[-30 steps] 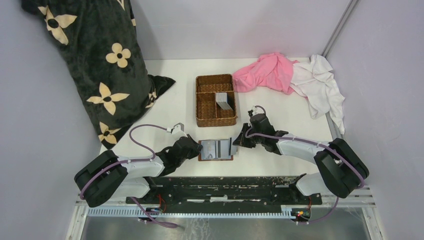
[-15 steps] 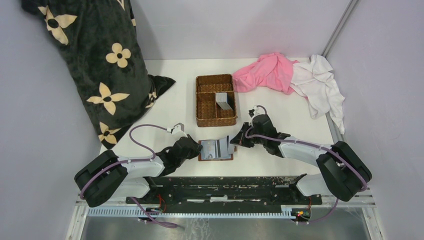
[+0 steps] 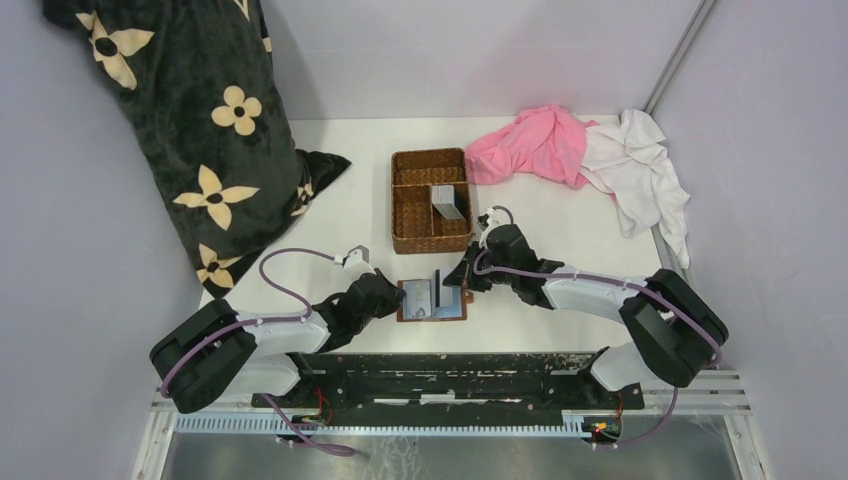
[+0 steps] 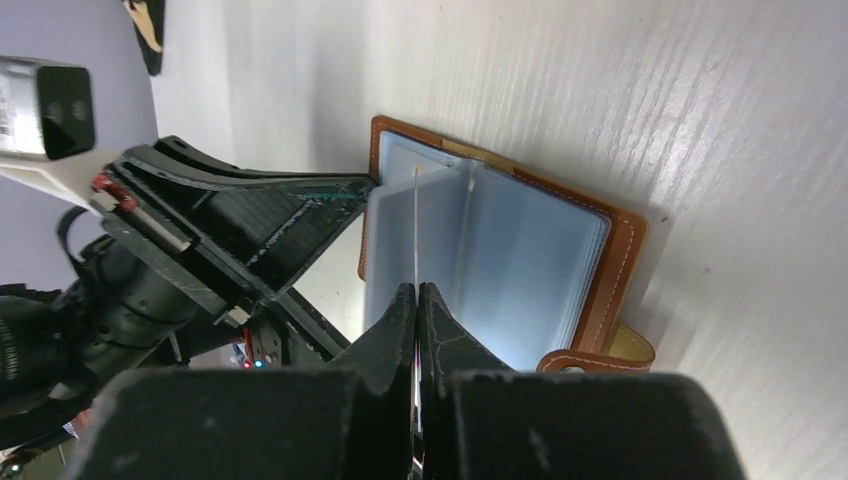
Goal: Put the credit cards into the card holder
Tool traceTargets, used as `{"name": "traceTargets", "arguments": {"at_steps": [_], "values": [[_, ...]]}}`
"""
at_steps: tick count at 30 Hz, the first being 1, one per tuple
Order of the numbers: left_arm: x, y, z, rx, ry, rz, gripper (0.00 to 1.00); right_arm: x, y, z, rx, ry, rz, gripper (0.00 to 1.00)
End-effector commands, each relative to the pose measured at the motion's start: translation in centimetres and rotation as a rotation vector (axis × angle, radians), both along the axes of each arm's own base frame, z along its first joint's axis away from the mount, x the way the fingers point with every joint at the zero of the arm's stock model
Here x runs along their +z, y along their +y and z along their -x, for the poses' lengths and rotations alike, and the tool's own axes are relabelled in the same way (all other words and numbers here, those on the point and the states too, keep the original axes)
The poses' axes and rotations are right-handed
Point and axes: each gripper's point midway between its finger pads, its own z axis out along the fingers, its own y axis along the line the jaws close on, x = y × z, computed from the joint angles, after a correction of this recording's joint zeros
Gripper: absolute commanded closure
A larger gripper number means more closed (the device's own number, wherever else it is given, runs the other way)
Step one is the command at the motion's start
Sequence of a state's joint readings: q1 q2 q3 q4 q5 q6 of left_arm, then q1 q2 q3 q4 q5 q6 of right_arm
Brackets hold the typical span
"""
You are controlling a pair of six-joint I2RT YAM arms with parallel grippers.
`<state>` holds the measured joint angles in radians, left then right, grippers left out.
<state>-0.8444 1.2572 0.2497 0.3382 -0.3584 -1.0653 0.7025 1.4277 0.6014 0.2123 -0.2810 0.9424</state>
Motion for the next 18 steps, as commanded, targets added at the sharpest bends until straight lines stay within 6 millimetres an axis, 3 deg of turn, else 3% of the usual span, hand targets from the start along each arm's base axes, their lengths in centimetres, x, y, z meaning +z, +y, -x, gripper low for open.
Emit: {"name": "traceTargets", "arguments": {"at_steps": [1,12,18], "values": [[-3.2,2.1,2.1,-0.003,0.108,-0.117,0.82,1.3,2.1,-1.0,0.022,-0.044,-0.045,0.99],[-3.6,2.3,2.3,0.003,0.116,-0.123,0.82,1.4,4.2,-0.8,0.055,-0.050,-0.058,0.99],[-3.4,2.6,2.3,0.009,0.110,-0.126,0.83,0.5,3.4,-0.7,0.041,-0.057,-0.020,0.99]]}}
